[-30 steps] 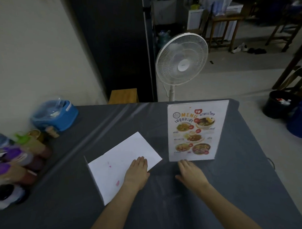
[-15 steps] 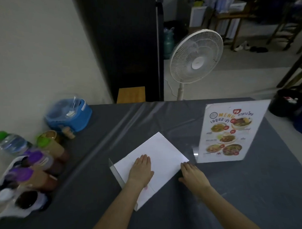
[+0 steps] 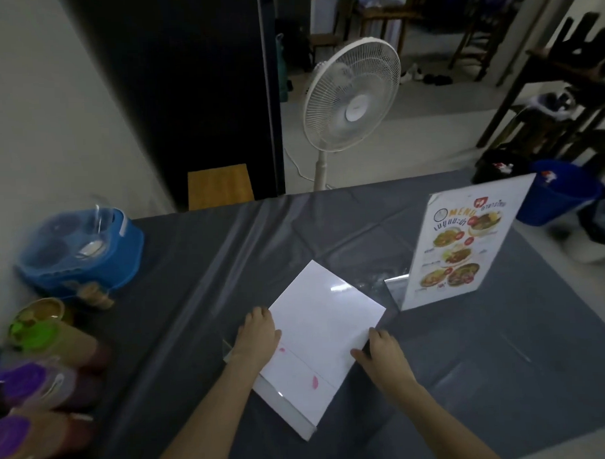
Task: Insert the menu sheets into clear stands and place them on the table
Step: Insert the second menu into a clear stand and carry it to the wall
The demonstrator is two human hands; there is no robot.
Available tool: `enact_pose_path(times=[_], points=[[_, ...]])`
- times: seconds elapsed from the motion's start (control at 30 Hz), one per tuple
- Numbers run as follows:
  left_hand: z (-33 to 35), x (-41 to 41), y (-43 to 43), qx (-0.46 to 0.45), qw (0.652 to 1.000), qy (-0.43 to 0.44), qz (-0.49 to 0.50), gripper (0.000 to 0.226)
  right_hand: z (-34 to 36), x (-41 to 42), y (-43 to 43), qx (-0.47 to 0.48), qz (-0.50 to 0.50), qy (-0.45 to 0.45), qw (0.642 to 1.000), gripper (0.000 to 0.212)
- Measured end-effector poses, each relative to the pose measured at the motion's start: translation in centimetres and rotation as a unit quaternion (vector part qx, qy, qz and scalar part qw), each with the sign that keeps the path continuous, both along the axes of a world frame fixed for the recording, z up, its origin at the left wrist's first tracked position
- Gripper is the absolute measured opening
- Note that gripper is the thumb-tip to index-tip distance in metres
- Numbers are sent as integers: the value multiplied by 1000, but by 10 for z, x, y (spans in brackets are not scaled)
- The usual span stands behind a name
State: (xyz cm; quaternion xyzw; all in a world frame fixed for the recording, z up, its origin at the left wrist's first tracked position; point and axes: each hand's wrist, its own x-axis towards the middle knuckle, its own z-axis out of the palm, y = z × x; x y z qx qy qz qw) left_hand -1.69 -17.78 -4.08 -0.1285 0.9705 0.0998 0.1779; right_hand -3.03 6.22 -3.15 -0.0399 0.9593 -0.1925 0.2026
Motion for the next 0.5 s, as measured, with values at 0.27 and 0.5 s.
enact_pose_path(times=[0.27, 0.5], points=[[-4, -12, -3, 72, 994, 16, 79, 43, -11, -11, -16, -108, -188, -2, 976, 35], [-9, -19, -6, 89, 987, 16, 130, 53, -16, -24, -18, -256, -410, -39, 875, 20]])
